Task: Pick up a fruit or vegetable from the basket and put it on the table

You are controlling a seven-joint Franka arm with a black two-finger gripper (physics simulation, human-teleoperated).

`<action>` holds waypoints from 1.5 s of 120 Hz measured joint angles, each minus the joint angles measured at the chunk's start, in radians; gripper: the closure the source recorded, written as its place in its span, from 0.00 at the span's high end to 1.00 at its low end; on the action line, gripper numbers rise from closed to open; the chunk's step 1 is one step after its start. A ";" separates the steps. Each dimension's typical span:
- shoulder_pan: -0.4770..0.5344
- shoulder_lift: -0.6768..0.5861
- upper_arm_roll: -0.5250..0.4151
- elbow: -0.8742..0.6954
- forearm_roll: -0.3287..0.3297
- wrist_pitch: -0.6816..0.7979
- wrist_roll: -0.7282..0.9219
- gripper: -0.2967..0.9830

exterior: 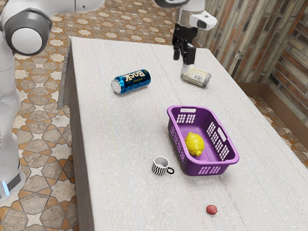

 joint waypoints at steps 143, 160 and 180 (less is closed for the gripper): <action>-0.010 0.288 -0.362 0.327 0.107 0.032 0.296 0.77; -0.036 0.311 -0.372 0.323 0.151 0.052 0.487 0.77; -0.030 0.321 -0.372 0.323 0.167 0.061 0.701 0.77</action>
